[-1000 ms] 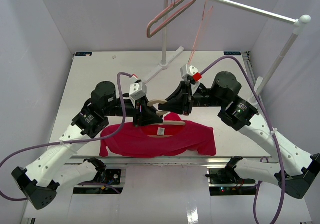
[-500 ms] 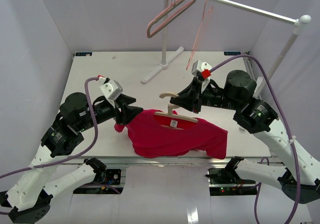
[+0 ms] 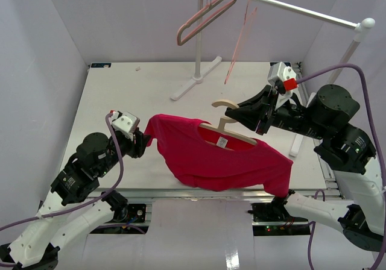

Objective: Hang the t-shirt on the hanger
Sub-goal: Place the T-shirt on the hanger, then place the hanger at the clothesline.

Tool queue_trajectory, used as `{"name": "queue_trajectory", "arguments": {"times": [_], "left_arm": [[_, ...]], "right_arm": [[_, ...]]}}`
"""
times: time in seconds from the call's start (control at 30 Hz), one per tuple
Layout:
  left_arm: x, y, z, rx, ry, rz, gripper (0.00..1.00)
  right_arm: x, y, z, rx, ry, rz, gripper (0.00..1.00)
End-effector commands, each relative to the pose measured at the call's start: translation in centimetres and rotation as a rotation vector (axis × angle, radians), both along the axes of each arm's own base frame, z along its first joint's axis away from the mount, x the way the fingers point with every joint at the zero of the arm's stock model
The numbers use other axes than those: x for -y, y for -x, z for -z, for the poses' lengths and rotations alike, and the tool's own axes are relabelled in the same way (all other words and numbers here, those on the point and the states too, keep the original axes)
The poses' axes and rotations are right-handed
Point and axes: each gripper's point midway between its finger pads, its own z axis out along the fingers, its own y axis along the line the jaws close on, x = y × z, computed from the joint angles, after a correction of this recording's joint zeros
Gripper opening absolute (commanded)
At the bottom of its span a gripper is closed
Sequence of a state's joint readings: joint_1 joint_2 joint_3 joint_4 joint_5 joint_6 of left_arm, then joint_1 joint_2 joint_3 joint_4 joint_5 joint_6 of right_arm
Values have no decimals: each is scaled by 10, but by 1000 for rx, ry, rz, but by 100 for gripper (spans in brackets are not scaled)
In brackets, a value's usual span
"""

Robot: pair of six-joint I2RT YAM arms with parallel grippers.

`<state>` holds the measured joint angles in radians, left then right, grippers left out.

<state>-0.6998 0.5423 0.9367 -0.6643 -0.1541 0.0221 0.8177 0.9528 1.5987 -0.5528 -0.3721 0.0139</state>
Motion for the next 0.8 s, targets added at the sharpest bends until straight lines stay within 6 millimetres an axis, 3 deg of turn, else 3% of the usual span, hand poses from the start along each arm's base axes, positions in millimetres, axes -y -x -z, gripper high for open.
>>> {"name": "queue_trajectory", "arguments": {"times": [0.0,0.23,0.47,0.5,0.57,0.63,0.77], "left_arm": [[-15,-5,-19,74,-4,-70,60],[-8,-10,-5,49,-36,-49,61],[25,-4,-1,16,-1,106,56],[27,-5,1,10,-1,112,53],[30,-9,7,-7,-11,110,37],[29,-13,10,-19,-15,83,6],[20,-20,15,-39,-18,6,0]], "right_arm": [[13,9,-30,72,-65,9,8],[13,22,-39,87,-93,-49,8],[14,24,-42,90,-105,-48,8],[14,24,-42,90,-105,-48,8],[14,23,-41,90,-105,-48,8],[16,22,-42,93,-110,-34,8],[22,19,-43,106,-116,4,8]]}}
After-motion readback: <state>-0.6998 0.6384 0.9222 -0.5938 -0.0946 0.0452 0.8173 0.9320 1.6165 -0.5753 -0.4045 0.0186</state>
